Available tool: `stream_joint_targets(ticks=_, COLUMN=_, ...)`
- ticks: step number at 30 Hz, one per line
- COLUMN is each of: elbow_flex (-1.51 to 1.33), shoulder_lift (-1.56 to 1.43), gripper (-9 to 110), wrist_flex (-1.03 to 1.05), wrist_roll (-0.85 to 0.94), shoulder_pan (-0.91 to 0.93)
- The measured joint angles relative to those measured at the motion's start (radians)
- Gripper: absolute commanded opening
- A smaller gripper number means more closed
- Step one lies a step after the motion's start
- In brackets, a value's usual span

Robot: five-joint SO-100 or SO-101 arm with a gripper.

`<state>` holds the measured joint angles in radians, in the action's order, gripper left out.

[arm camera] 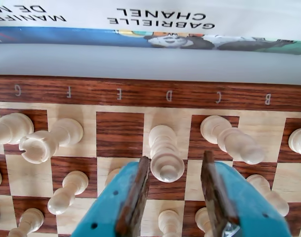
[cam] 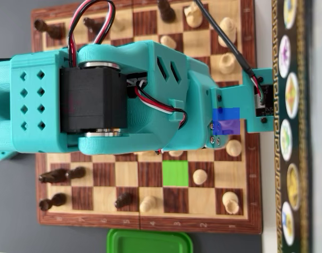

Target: Play chess

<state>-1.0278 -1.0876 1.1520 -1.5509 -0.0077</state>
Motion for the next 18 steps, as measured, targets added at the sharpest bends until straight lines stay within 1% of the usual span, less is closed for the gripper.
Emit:
stream_joint_targets(ticks=4, elbow_flex=0.002, shoulder_lift=0.009, gripper=16, wrist_flex=-0.006, wrist_roll=0.0, shoulder_pan=0.0)
stream_joint_targets(ticks=10, elbow_flex=0.055, shoulder_lift=0.101, gripper=16, wrist_flex=-0.006, wrist_roll=0.0, shoulder_pan=0.0)
stream_joint_targets(ticks=18, elbow_flex=0.081, shoulder_lift=0.107, gripper=16, wrist_flex=-0.006, wrist_roll=0.002, shoulder_pan=0.002)
